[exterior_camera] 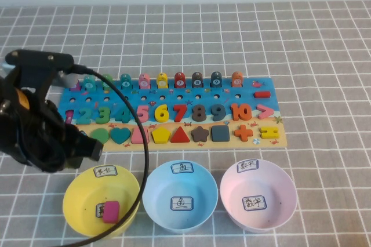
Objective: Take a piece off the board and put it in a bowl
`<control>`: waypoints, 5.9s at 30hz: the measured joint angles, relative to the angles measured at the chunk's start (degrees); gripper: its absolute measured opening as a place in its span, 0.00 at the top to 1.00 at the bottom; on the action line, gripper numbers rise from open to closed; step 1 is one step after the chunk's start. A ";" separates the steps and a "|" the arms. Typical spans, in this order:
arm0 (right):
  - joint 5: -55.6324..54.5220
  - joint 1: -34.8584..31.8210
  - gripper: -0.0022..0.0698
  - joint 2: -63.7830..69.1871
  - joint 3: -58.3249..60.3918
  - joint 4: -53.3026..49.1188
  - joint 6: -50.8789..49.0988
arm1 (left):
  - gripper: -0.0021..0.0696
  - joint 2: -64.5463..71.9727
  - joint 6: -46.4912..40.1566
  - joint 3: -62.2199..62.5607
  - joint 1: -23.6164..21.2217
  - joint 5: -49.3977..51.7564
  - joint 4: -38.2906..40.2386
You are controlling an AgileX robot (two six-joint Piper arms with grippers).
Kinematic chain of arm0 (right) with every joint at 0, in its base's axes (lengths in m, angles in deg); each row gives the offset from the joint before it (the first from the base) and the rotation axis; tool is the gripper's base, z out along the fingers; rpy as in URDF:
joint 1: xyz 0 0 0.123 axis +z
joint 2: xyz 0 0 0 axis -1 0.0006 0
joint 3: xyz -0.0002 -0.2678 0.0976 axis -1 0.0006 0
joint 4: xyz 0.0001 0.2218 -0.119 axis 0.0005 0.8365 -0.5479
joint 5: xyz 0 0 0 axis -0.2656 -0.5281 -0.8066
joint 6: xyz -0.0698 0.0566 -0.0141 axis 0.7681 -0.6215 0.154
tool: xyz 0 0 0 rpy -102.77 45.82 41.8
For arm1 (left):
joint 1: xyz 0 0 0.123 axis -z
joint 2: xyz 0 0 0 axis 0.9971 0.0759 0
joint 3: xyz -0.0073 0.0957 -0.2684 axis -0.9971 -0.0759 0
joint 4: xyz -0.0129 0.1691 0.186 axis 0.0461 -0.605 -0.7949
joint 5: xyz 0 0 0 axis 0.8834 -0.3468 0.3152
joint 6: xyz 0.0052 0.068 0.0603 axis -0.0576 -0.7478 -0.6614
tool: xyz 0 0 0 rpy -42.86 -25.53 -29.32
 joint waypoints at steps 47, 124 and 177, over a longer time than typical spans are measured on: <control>0.00 0.00 1.00 0.00 0.00 0.00 0.00 | 0.88 39.19 -2.37 29.88 25.54 3.05 3.87; 0.00 0.00 1.00 0.00 0.00 0.00 0.00 | 0.85 47.59 -10.04 30.90 29.28 -2.89 -2.51; 0.00 0.00 1.00 0.00 0.00 0.00 0.00 | 0.97 -1.99 19.61 -6.74 29.28 -9.48 -21.90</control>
